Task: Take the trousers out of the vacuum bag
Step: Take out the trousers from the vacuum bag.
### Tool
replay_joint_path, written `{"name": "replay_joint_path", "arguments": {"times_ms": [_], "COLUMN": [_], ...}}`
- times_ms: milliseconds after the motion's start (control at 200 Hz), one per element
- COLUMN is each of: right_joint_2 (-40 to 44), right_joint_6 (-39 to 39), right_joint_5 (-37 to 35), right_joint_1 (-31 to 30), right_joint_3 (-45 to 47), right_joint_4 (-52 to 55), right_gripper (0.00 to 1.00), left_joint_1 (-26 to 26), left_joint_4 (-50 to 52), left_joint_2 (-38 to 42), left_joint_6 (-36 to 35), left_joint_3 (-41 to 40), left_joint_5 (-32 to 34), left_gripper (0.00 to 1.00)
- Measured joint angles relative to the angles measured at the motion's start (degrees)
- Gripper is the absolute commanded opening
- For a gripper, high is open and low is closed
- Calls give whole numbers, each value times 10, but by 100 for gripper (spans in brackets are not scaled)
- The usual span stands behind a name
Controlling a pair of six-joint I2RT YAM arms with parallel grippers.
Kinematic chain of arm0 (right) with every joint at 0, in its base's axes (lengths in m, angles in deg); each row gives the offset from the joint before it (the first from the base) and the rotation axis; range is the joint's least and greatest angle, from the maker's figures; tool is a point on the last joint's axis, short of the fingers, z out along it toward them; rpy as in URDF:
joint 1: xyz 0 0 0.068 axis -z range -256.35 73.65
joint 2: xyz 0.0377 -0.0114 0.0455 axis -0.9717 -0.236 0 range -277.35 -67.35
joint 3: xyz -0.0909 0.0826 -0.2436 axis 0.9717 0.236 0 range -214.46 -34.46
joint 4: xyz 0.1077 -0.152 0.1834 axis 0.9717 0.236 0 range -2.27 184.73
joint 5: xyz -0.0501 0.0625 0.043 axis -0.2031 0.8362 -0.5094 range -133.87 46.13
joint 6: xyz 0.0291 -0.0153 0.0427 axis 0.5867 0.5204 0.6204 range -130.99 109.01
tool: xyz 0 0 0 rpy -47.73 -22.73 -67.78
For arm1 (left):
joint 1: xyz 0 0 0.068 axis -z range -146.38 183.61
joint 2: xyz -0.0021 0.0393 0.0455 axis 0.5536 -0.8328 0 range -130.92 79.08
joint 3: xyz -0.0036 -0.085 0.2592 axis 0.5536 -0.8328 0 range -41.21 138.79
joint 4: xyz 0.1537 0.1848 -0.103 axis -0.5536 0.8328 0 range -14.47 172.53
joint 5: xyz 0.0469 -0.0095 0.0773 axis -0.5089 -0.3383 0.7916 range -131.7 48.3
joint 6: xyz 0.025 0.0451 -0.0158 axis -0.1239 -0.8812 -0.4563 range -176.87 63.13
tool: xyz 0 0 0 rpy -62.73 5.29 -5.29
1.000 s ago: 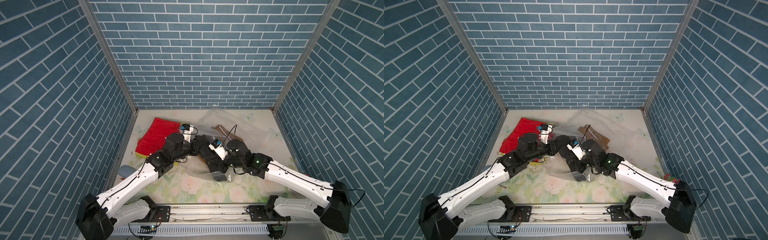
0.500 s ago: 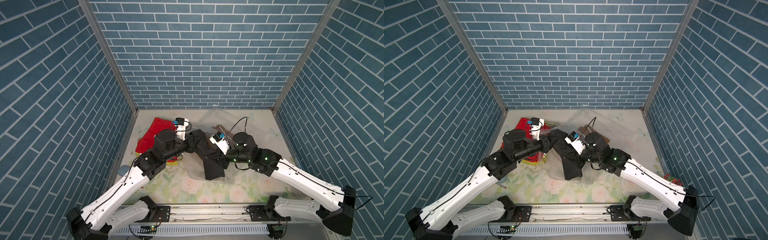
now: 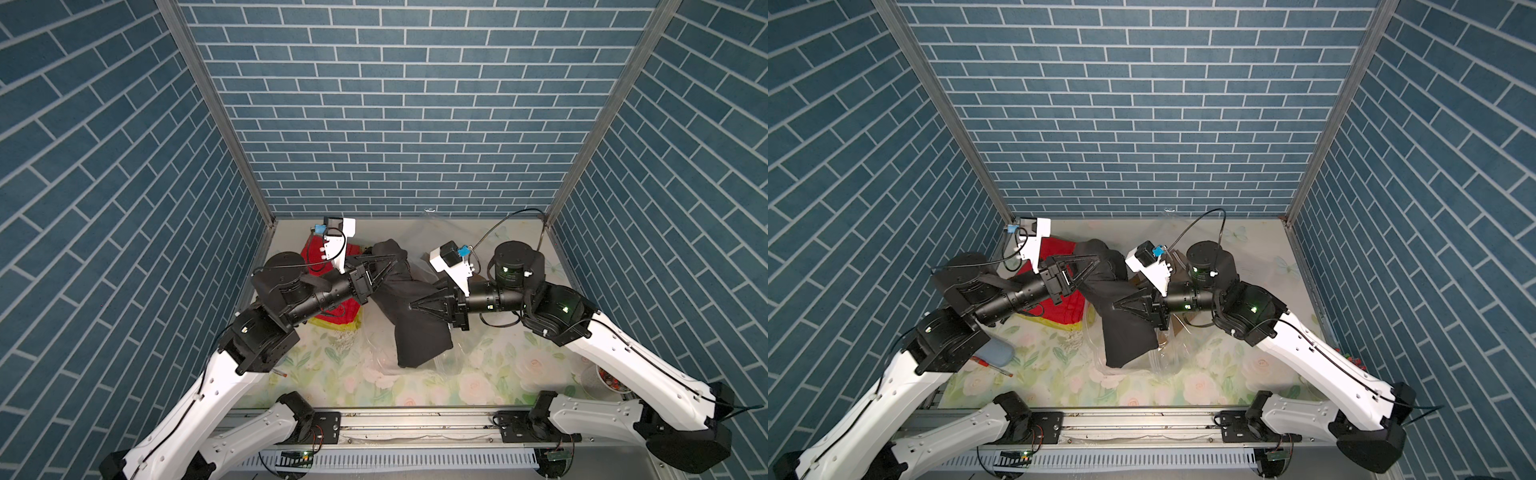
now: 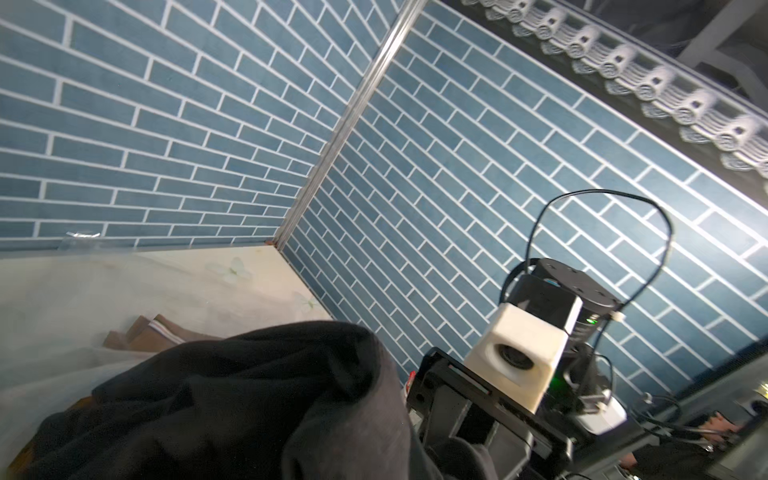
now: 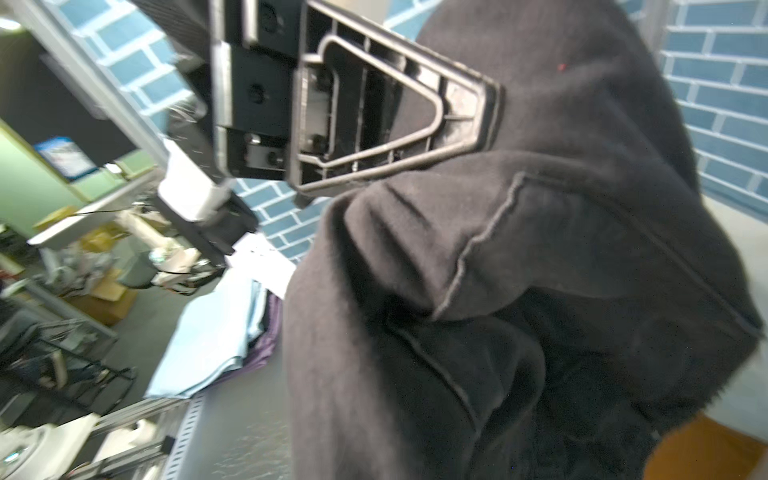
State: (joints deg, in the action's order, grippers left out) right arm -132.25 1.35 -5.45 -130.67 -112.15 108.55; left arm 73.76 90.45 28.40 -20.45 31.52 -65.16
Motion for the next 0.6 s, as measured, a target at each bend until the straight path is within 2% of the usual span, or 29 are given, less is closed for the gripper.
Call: {"name": "replay_joint_path", "arguments": {"times_ms": [170, 330, 600], "right_joint_2": [-17, -55, -156], "right_joint_6": [10, 9, 8], "right_joint_5": [53, 69, 20], "right_joint_1": [0, -3, -9], "right_joint_3": [-54, -117, -238], "right_joint_4": [-22, -34, -24], "right_gripper": [0, 0, 0], "left_joint_1": [5, 7, 8], "left_joint_4": [26, 55, 115], "left_joint_2": [11, 23, 14], "left_joint_6": [-18, -42, -87], "left_joint_3": [69, 123, 180], "left_joint_5": [-10, 7, 146], "left_gripper": [0, 0, 0]}}
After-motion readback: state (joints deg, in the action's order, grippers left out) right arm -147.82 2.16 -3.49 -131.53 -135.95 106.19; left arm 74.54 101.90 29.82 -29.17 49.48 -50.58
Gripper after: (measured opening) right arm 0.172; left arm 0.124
